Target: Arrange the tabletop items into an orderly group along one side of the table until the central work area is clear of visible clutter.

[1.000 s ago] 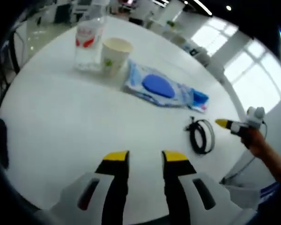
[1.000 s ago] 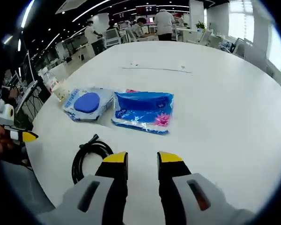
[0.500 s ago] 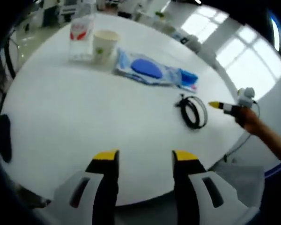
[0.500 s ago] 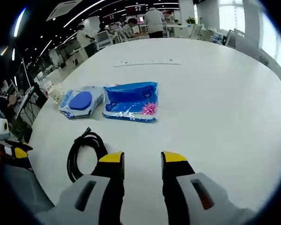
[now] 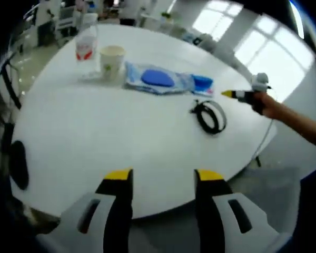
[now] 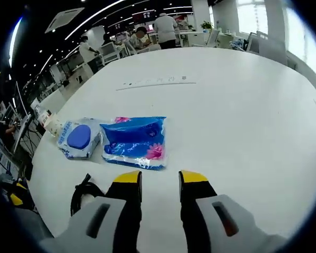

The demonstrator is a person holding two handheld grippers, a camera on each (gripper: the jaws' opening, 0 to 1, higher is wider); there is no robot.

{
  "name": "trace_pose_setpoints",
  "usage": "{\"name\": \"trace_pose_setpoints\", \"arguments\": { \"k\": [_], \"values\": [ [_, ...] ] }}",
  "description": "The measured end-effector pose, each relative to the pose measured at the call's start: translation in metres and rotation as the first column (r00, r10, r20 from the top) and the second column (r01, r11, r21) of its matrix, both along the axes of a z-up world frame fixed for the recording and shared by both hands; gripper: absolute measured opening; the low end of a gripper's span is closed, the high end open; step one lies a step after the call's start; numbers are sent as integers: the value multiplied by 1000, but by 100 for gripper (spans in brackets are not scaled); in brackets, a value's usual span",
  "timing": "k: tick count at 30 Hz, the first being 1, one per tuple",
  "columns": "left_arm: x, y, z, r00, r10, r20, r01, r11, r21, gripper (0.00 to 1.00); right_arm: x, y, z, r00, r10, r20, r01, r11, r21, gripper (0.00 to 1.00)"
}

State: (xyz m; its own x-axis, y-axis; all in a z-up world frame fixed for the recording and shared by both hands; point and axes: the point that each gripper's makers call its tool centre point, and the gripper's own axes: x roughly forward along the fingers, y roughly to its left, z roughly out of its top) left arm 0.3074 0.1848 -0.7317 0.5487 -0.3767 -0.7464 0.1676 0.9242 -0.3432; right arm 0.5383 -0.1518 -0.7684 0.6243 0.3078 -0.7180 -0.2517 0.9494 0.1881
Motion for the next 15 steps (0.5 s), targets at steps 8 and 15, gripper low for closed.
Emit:
{"name": "trace_pose_setpoints", "arguments": {
  "k": [8,15],
  "values": [
    [4,25,8,997,51,54,-56,994,97,44,23,4,-9,999,-27,-22,27,999,35,25],
    [2,41,11,992,101,70,-110,985,132,44,41,7,-13,1000,-25,-13,25,999,20,20]
  ]
}}
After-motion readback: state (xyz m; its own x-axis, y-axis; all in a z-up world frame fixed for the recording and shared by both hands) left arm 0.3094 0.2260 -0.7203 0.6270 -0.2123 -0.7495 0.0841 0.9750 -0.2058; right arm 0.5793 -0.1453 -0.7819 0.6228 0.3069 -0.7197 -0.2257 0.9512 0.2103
